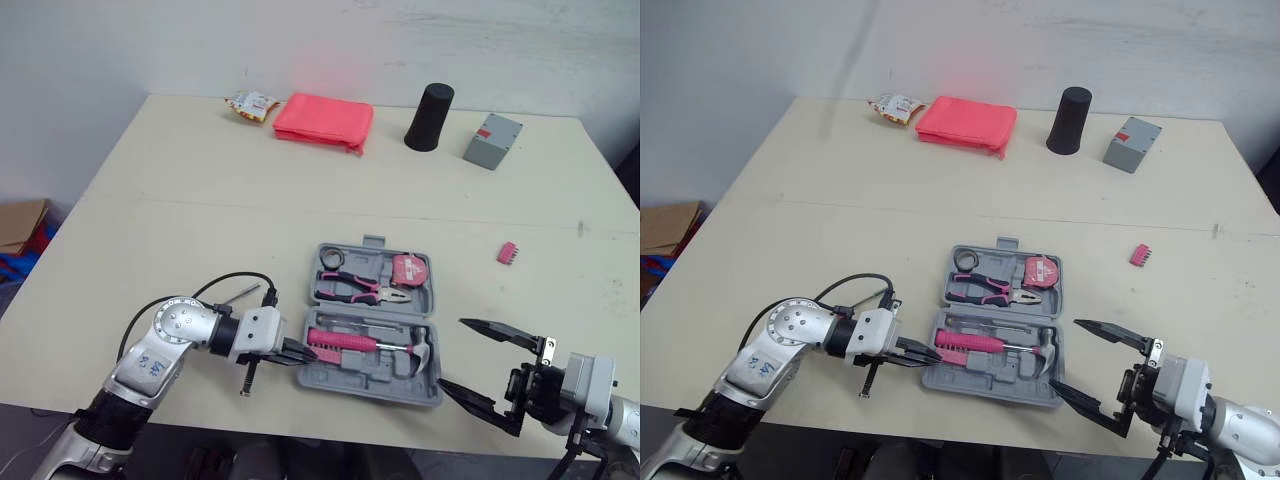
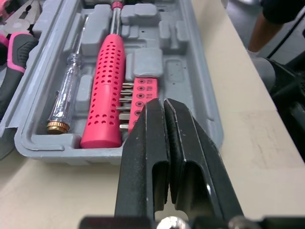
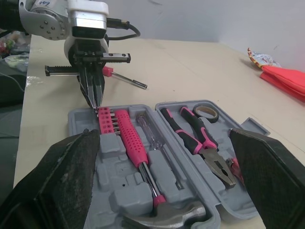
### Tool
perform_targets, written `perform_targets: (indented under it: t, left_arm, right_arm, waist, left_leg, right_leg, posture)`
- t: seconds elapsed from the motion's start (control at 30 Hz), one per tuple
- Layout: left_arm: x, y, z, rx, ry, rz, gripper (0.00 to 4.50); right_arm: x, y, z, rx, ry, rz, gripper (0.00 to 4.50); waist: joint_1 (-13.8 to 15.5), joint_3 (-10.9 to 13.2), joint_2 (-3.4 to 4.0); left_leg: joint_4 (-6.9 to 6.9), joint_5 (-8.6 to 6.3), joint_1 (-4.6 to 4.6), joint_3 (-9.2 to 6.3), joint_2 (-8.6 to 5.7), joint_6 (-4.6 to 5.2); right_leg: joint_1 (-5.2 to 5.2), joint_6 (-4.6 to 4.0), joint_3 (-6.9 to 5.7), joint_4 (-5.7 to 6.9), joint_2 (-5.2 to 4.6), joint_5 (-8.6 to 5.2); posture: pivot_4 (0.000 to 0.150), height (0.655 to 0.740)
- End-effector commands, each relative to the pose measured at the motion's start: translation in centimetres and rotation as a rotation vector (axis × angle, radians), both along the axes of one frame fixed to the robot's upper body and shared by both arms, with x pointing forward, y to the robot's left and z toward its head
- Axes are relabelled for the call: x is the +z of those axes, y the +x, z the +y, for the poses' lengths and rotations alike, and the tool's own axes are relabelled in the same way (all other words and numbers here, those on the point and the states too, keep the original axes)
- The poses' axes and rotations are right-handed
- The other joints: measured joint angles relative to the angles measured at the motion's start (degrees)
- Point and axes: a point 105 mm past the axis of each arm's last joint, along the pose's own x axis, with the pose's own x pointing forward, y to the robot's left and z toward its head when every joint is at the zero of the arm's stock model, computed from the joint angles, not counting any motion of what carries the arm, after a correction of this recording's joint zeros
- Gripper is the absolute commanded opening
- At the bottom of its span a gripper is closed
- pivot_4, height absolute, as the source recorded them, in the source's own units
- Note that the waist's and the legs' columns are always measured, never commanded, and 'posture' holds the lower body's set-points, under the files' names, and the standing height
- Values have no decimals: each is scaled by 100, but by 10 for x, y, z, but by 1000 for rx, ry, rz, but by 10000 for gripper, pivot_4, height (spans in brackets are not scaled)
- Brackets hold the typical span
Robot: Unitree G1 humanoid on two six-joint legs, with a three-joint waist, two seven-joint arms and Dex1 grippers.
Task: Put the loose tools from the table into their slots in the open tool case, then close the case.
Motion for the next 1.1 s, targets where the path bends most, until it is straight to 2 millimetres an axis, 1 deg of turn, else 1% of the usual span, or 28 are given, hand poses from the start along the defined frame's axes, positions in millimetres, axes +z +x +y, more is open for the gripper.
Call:
perform_targets:
  t: [0.03,0.13,0.33,0.6,0.67,0.73,0.9,0.97,1.0,1.1]
  left_arm:
    - [3,3,-2,4,-5,-26,489]
    - [8,3,-4,5,-38,-11,489]
    - [10,9,-5,50,-52,9,489]
    - [12,13,-5,69,-53,3,489]
    - [9,14,-3,70,-20,-7,489]
    - [2,13,-1,48,34,-24,489]
    - [-16,10,5,44,127,23,489]
    - [-23,11,6,43,163,17,489]
    - [-26,12,5,28,185,5,489]
    - [-26,13,-8,-5,193,-10,489]
  right_arm:
    - [2,-4,-3,-10,-5,-31,45000]
    - [1,-6,-4,-13,-5,-29,45000]
    - [-1,-8,-6,-19,-7,-30,45000]
    - [-2,-10,-6,-18,-6,-32,45000]
    - [-2,-10,-5,-17,-6,-32,45000]
    - [-1,-10,-5,-17,-7,-33,45000]
    - [1,-9,-4,-21,-8,-38,45000]
    - [3,-8,-3,-23,-8,-41,45000]
    - [4,-7,-2,-23,-8,-43,45000]
    - [7,-5,0,-25,-8,-50,45000]
  waist:
    - [-2,0,0]
    - [-1,0,0]
    - [0,0,0]
    - [-4,0,0]
    - [-3,0,0]
    - [0,0,0]
    - [0,-1,1]
    - [0,-3,2]
    - [0,-4,4]
    - [1,-8,7]
  left_leg:
    - [0,0,0,0,0,0]
    - [0,1,1,0,0,0]
    - [1,3,3,-1,0,-2]
    - [2,4,4,-1,-1,-1]
    - [2,4,4,-1,0,-2]
    - [2,4,4,-1,0,-3]
    - [2,5,8,-1,-1,-3]
    - [1,5,11,-1,0,-3]
    - [1,5,14,-1,0,-4]
    - [0,5,19,-1,-1,-3]
  right_leg:
    - [0,1,0,1,0,0]
    - [0,1,0,5,0,1]
    - [0,1,-1,9,0,1]
    - [0,1,-1,13,-1,1]
    - [0,1,0,13,0,1]
    - [0,1,-1,14,0,0]
    - [3,1,0,14,-1,0]
    - [5,1,0,14,-2,0]
    - [8,1,0,14,-2,0]
    - [12,0,1,18,-2,1]
  posture:
    - [1500,7400]
    - [1500,7400]
    - [1500,7400]
    - [1500,7400]
    - [1500,7400]
    - [1500,7400]
    - [1500,7400]
    - [1500,7400]
    - [1500,7400]
    - [1500,7400]
